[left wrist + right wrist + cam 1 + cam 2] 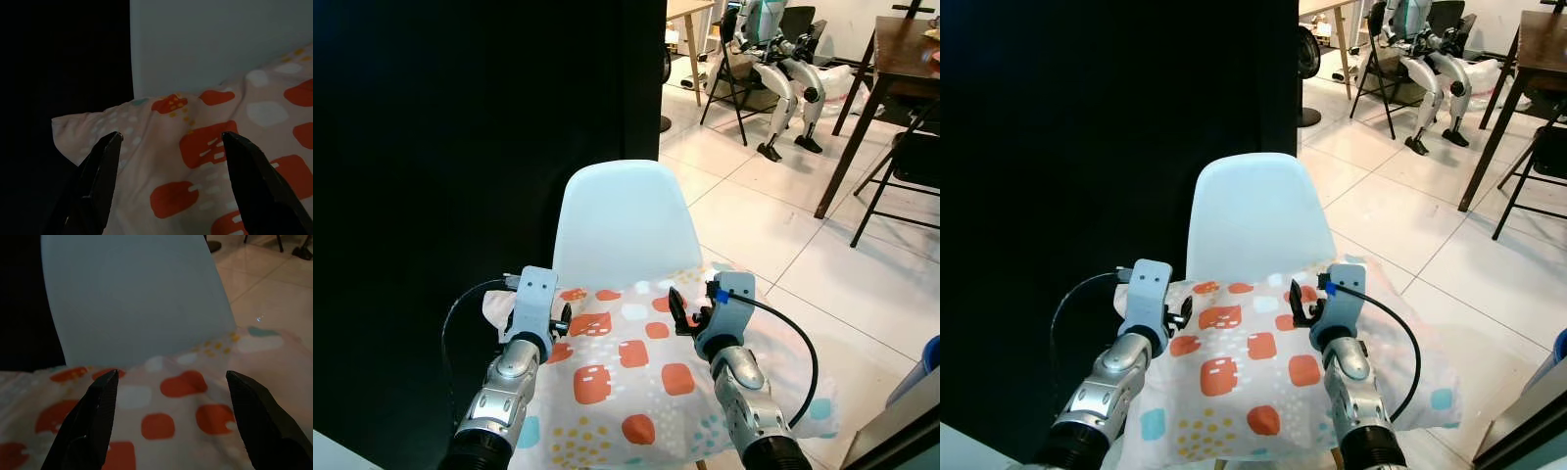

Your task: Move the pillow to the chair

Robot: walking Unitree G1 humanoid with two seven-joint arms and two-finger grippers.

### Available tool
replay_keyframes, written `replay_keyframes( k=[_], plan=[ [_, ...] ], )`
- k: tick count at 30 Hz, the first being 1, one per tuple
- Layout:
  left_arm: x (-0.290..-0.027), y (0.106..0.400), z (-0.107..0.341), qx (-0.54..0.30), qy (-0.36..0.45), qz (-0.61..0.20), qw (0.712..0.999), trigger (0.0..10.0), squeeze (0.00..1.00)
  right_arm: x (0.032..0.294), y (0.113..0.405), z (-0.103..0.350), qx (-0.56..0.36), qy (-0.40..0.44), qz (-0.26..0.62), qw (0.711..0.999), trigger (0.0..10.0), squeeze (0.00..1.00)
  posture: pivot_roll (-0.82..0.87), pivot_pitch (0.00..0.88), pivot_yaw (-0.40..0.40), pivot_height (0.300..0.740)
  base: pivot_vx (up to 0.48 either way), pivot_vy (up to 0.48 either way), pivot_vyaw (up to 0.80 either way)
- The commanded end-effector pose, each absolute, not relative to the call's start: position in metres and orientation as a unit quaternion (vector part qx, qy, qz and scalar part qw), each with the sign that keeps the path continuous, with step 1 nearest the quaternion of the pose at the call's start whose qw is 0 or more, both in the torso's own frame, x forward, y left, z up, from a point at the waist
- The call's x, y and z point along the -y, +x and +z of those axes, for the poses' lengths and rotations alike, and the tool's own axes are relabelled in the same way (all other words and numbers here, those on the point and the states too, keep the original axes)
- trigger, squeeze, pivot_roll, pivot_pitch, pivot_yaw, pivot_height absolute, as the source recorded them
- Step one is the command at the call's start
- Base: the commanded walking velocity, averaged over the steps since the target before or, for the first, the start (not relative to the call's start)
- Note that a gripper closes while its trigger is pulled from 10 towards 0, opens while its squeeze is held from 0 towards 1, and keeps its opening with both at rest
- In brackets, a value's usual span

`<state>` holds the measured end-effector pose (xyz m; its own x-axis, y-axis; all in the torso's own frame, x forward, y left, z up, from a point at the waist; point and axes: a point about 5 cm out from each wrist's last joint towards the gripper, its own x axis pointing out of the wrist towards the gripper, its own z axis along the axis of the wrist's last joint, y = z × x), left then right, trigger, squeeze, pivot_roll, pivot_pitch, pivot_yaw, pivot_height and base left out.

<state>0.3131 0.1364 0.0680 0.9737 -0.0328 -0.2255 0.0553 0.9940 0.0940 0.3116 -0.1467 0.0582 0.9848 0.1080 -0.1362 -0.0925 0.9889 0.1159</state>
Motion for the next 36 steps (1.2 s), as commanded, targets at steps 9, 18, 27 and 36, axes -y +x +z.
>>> replay_keyframes(
  k=[9,18,27,36],
  plan=[
    [-0.131,0.308,0.063,-0.116,0.050,-0.055,0.990,10.0,0.00,0.137,0.305,0.047,-0.112,0.059,0.087,0.988,10.0,0.00,0.02,0.085,0.032,0.717,0.000,0.000,-0.43],
    [-0.134,0.308,0.063,-0.113,0.048,-0.036,0.992,10.0,0.00,0.131,0.304,0.040,-0.158,0.032,0.108,0.981,10.0,0.00,0.02,0.084,0.018,0.717,0.000,0.000,-0.80],
    [-0.138,0.306,0.065,-0.105,0.042,-0.029,0.993,10.0,0.00,0.129,0.304,0.039,-0.172,0.030,0.117,0.978,10.0,0.00,0.02,0.077,0.013,0.717,0.000,0.000,-0.80],
    [-0.141,0.306,0.068,-0.096,0.041,-0.022,0.994,10.0,0.00,0.127,0.305,0.044,-0.176,0.028,0.127,0.976,10.0,0.00,0.02,0.068,0.009,0.717,0.000,0.000,-0.80]
  ],
)
